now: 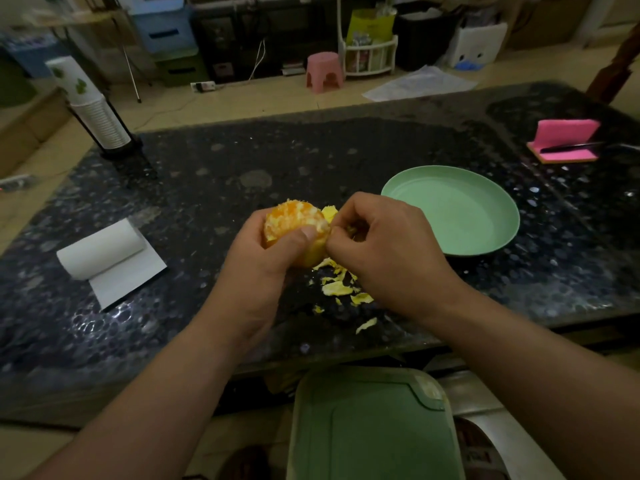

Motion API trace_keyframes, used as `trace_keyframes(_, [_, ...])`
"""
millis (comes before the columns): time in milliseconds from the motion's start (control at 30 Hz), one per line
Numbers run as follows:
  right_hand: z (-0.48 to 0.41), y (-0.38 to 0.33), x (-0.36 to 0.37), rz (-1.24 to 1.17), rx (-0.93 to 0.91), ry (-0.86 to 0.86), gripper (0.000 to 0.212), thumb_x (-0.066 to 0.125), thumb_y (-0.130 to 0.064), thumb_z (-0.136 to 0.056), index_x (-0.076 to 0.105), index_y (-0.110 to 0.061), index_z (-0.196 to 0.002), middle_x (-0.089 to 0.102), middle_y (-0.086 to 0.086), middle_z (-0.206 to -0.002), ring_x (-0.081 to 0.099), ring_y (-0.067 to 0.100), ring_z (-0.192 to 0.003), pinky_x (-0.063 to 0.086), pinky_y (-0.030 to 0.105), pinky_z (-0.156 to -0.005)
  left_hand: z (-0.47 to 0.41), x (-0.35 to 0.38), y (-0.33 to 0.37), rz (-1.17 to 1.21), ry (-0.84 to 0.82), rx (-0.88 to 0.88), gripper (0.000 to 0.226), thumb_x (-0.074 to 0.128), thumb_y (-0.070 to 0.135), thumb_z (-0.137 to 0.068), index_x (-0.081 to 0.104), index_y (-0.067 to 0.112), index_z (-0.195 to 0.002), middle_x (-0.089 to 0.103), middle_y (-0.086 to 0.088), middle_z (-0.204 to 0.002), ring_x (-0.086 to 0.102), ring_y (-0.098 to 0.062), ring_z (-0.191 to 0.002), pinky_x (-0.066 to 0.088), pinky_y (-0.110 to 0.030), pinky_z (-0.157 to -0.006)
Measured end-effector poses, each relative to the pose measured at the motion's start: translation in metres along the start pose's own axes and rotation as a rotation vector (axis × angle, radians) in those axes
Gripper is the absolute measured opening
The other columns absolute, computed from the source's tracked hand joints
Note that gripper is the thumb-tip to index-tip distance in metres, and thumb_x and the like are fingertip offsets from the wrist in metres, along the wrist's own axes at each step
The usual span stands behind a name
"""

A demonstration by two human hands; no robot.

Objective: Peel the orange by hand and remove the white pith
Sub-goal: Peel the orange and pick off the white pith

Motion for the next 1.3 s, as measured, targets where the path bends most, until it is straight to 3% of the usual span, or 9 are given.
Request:
trace_keyframes(200, [-0.0047, 0.0050, -0.0004, -0.162, 0.023, -0.096, 0.011, 0.072, -0.022, -0.094, 0.072, -0.028, -0.085, 0.070, -0.012, -0.074, 0.066, 0.009, -0.070, 0.053, 0.027, -0.063, -0.0034, -0.0011, -0.0013, 0.200, -0.042, -0.086, 0.055, 0.070, 0.023, -0.083, 0.060, 0.003, -0.133, 0.072, -0.019, -0.123, 0.072, -0.027, -0.103, 0.063, -0.037, -0.084])
trace_keyframes(333, [-0.0032, 0.0048, 0.0008, -0.141, 0.012, -0.156, 0.004, 0.072, -0.029, -0.098, 0.073, -0.030, -0.094, 0.069, -0.016, -0.077, 0.066, 0.006, -0.075, 0.051, 0.020, -0.065, -0.0046, -0.0040, -0.0019, 0.134, -0.024, -0.054, 0.045, 0.072, 0.024, -0.081, 0.063, 0.009, -0.123, 0.075, -0.012, -0.111, 0.073, -0.023, -0.097, 0.063, -0.035, -0.081])
trace_keyframes(433, [-0.0033, 0.0051, 0.0028, -0.028, -0.001, -0.129, 0.004, 0.073, -0.033, -0.097, 0.072, -0.032, -0.094, 0.067, -0.017, -0.077, 0.063, 0.003, -0.076, 0.045, 0.016, -0.063, -0.0048, -0.0051, -0.0025, 0.031, 0.000, -0.016, 0.046, 0.074, 0.027, -0.081, 0.064, 0.013, -0.123, 0.076, -0.008, -0.110, 0.074, -0.023, -0.099, 0.063, -0.039, -0.089])
trace_keyframes(600, [-0.0014, 0.0012, 0.0059, 0.086, -0.018, -0.092, 0.007, 0.071, -0.030, -0.096, 0.072, -0.026, -0.090, 0.065, -0.013, -0.076, 0.061, 0.005, -0.072, 0.051, 0.029, -0.064, -0.0015, -0.0055, -0.0032, -0.187, 0.028, 0.068, 0.053, 0.081, 0.048, -0.073, 0.066, 0.031, -0.121, 0.074, 0.001, -0.111, 0.072, -0.026, -0.105, 0.061, -0.046, -0.093])
trace_keyframes(700, [-0.0010, -0.0009, 0.0050, 0.056, -0.023, -0.049, 0.011, 0.072, -0.029, -0.093, 0.068, -0.027, -0.083, 0.065, -0.011, -0.074, 0.061, 0.007, -0.070, 0.054, 0.035, -0.064, -0.0001, -0.0028, -0.0015, -0.221, 0.027, 0.096, 0.057, 0.080, 0.051, -0.073, 0.064, 0.031, -0.123, 0.074, 0.002, -0.111, 0.073, -0.022, -0.103, 0.062, -0.047, -0.092])
trace_keyframes(867, [0.0002, -0.0006, 0.0030, -0.028, 0.001, -0.024, 0.015, 0.074, -0.027, -0.090, 0.065, -0.028, -0.078, 0.063, -0.011, -0.067, 0.060, 0.006, -0.065, 0.045, 0.021, -0.057, 0.0011, -0.0018, 0.0014, -0.210, 0.025, 0.103, 0.061, 0.079, 0.053, -0.071, 0.065, 0.028, -0.125, 0.073, -0.003, -0.114, 0.072, -0.027, -0.106, 0.061, -0.051, -0.095])
trace_keyframes(1000, [0.0004, -0.0011, 0.0025, -0.039, -0.005, -0.013, 0.015, 0.074, -0.025, -0.089, 0.065, -0.026, -0.077, 0.061, -0.009, -0.066, 0.058, 0.008, -0.064, 0.043, 0.020, -0.055, 0.0003, -0.0031, -0.0001, -0.173, 0.026, 0.095, 0.057, 0.079, 0.051, -0.072, 0.066, 0.026, -0.122, 0.073, -0.006, -0.116, 0.071, -0.030, -0.108, 0.058, -0.056, -0.097])
trace_keyframes(1200, [0.0003, -0.0025, 0.0023, -0.126, 0.021, -0.017, 0.015, 0.074, -0.020, -0.086, 0.065, -0.024, -0.076, 0.060, -0.007, -0.064, 0.054, 0.007, -0.060, 0.043, 0.020, -0.053, 0.0004, -0.0008, -0.0018, -0.005, -0.004, 0.061, 0.044, 0.077, 0.032, -0.078, 0.066, 0.017, -0.119, 0.075, -0.002, -0.103, 0.070, -0.019, -0.096, 0.060, -0.037, -0.086])
trace_keyframes(1300, [0.0002, -0.0020, 0.0009, -0.140, 0.027, -0.011, 0.014, 0.075, -0.020, -0.086, 0.065, -0.022, -0.076, 0.059, -0.006, -0.064, 0.052, 0.007, -0.059, 0.043, 0.022, -0.052, 0.0005, 0.0005, -0.0013, 0.053, -0.016, 0.052, 0.039, 0.070, 0.026, -0.083, 0.065, 0.013, -0.119, 0.076, -0.002, -0.102, 0.071, -0.018, -0.095, 0.061, -0.035, -0.085])
Point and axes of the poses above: each hand's wrist, its own z-axis away from the middle knuckle, its own x-axis out of the palm, y = z × x, the point moved 5 cm from there along -z, towards the middle knuckle
